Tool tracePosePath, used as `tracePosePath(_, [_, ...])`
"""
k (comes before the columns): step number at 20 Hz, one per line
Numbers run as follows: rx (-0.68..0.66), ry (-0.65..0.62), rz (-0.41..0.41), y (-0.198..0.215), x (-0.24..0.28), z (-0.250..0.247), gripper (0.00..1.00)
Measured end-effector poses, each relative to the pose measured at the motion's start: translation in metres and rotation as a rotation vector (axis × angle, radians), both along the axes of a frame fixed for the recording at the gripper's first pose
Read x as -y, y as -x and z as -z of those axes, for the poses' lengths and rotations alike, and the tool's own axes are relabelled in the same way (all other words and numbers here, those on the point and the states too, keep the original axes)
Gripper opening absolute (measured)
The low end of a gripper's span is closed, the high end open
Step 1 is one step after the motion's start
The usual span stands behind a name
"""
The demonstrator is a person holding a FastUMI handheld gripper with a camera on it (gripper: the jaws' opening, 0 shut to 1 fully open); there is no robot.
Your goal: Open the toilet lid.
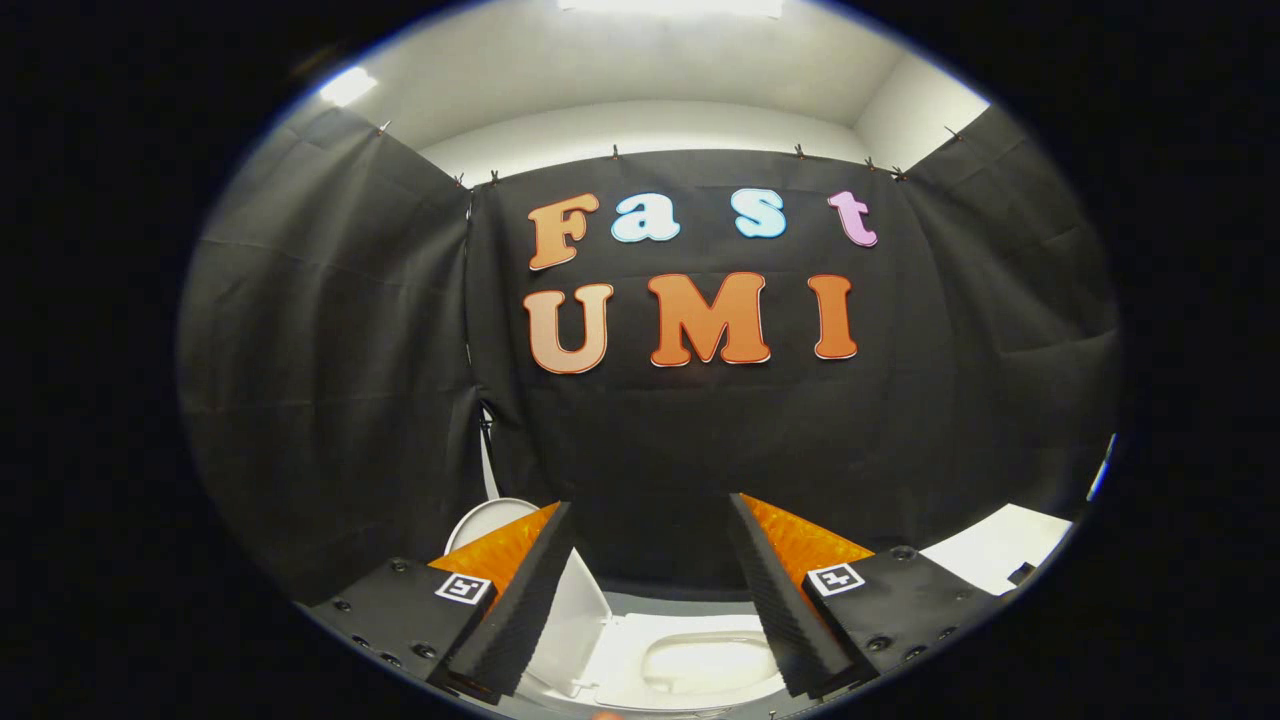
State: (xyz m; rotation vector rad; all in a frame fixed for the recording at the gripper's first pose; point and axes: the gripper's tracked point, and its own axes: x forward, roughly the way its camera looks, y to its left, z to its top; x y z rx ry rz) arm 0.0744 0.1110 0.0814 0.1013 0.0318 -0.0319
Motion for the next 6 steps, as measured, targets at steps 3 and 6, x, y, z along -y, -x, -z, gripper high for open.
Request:
tracePosePath(3, [0.001, 0.005, -0.003, 0.0005, -0.0004, -0.0024, 0.99])
tracePosePath(6, [0.003, 0.018, -0.005, -0.0013, 0.0005, -0.0020, 0.99])
